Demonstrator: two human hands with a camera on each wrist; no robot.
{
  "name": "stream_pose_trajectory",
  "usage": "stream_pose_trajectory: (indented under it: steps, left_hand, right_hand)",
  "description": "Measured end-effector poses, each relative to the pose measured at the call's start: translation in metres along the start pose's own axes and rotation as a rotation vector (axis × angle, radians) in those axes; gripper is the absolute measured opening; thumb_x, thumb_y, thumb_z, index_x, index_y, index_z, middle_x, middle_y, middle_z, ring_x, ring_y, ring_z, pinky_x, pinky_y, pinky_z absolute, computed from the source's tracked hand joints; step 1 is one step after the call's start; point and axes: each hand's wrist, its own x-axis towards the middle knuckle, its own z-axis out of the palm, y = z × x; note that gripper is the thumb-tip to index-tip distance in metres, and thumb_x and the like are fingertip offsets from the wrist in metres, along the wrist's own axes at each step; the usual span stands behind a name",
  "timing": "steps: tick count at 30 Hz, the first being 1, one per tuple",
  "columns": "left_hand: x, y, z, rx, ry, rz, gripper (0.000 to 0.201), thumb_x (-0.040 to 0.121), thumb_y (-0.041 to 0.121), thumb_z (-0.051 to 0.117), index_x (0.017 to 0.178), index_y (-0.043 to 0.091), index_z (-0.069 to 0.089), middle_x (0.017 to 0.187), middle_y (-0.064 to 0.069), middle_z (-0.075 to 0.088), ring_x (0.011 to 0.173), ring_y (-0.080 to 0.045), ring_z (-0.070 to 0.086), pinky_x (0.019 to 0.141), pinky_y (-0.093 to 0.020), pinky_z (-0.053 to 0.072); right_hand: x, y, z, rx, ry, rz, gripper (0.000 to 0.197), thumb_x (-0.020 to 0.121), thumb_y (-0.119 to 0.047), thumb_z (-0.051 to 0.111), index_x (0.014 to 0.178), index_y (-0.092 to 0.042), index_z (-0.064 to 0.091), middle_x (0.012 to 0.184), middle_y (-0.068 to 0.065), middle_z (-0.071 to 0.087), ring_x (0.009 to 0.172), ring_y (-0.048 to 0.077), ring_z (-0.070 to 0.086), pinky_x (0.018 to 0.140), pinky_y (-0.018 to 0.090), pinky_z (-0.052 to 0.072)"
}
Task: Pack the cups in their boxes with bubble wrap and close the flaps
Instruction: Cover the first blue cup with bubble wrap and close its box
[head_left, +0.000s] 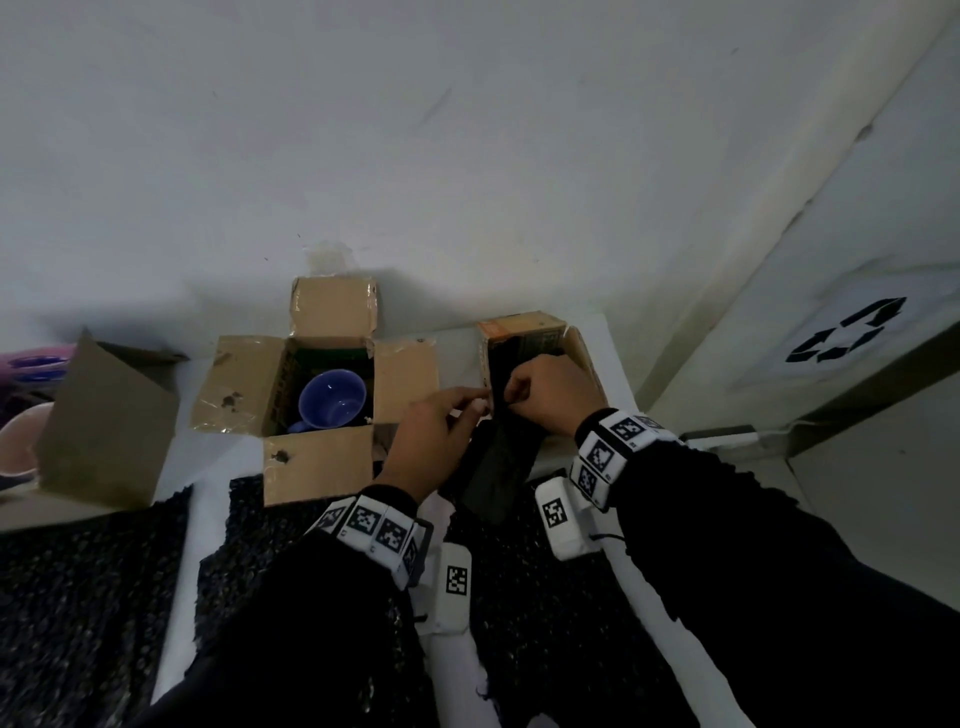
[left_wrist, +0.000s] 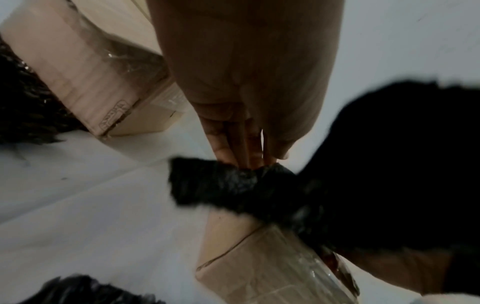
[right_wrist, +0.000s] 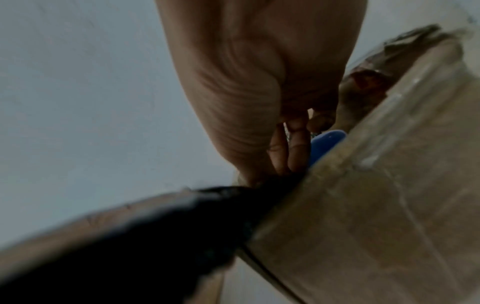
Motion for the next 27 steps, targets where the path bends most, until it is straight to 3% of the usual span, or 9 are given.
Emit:
stream_pose_trajectory:
  steps: [5,9,11,14,17,20,23,25,27]
  left_hand:
    - [0.003,0.002,-0.003,0.039,-0.018,0.012,0.026,0.092,0.026,0.064,0.117,0.017,0.068,0.101,0.006,0.068,0.078,0.0,0.062,0.072,-0.006,0.047]
    - [0.003,0.004,-0.003,0.07,-0.027,0.003,0.031,0.085,0.029,0.073,0.114,0.02,0.066,0.093,0.014,0.063,0.075,-0.001,0.063,0.072,-0.015,0.052]
    - [0.002,0.003,-0.004,0.127,-0.034,0.011,0.035,0.082,0.034,0.075,0.112,0.023,0.062,0.093,0.015,0.061,0.073,-0.001,0.059,0.067,-0.012,0.046]
    - [0.001,0.006,-0.003,0.209,-0.032,0.047,0.037,0.081,0.038,0.075,0.11,0.023,0.058,0.092,0.013,0.061,0.073,-0.004,0.055,0.065,-0.016,0.042]
    - [0.004,0.007,-0.001,0.217,-0.009,0.079,0.025,0.087,0.031,0.069,0.107,0.019,0.061,0.097,0.004,0.062,0.077,-0.012,0.057,0.07,-0.028,0.049]
    - [0.012,0.003,-0.001,0.218,0.032,0.132,0.011,0.093,0.016,0.06,0.098,0.007,0.065,0.101,-0.008,0.059,0.086,-0.022,0.059,0.078,-0.038,0.05]
    - [0.022,0.004,-0.004,0.24,0.018,0.169,0.012,0.091,0.012,0.061,0.101,0.01,0.067,0.106,-0.006,0.058,0.086,-0.021,0.059,0.081,-0.034,0.049]
    - [0.027,0.006,-0.006,0.264,0.015,0.232,0.018,0.09,0.012,0.06,0.106,0.015,0.067,0.11,-0.003,0.059,0.093,-0.021,0.057,0.087,-0.033,0.047]
    - [0.03,0.006,-0.008,0.339,-0.023,0.298,0.021,0.092,0.016,0.054,0.109,0.018,0.067,0.113,-0.002,0.062,0.101,-0.022,0.055,0.093,-0.034,0.041]
  right_hand:
    - [0.005,-0.004,0.001,-0.173,-0.022,0.078,0.029,0.077,-0.029,0.069,0.063,-0.026,0.044,0.073,-0.001,0.058,0.068,0.021,0.057,0.059,0.029,0.041]
    - [0.01,-0.008,0.01,-0.17,-0.008,0.148,0.025,0.079,-0.03,0.067,0.063,-0.021,0.05,0.071,0.0,0.058,0.068,0.024,0.058,0.058,0.029,0.041]
    - [0.008,-0.011,0.014,-0.171,-0.009,0.146,0.015,0.081,-0.023,0.066,0.072,-0.015,0.057,0.08,0.004,0.063,0.076,0.026,0.061,0.061,0.032,0.044]
    - [0.003,-0.006,0.007,-0.063,-0.07,0.071,0.006,0.083,-0.015,0.065,0.081,-0.009,0.065,0.091,0.009,0.068,0.086,0.025,0.063,0.072,0.034,0.05]
    - [-0.01,0.001,-0.009,0.153,-0.048,0.035,0.002,0.084,-0.015,0.065,0.087,-0.016,0.066,0.089,-0.003,0.065,0.082,0.012,0.059,0.074,0.031,0.045]
    - [-0.038,0.0,-0.015,0.349,-0.049,-0.123,0.022,0.08,-0.025,0.077,0.09,-0.021,0.059,0.09,-0.006,0.06,0.078,0.005,0.054,0.069,0.022,0.043]
    - [-0.059,0.001,-0.001,0.288,-0.102,-0.309,0.05,0.067,-0.037,0.086,0.106,-0.027,0.056,0.105,-0.008,0.055,0.094,0.007,0.051,0.077,0.02,0.044]
    - [-0.061,0.008,0.013,0.19,-0.059,-0.351,0.043,0.073,-0.029,0.081,0.11,-0.031,0.061,0.104,-0.01,0.054,0.095,0.008,0.051,0.079,0.024,0.045]
    - [-0.059,0.015,0.017,0.165,0.037,-0.371,0.026,0.081,-0.014,0.071,0.103,-0.027,0.069,0.096,-0.007,0.056,0.088,0.01,0.055,0.078,0.032,0.049]
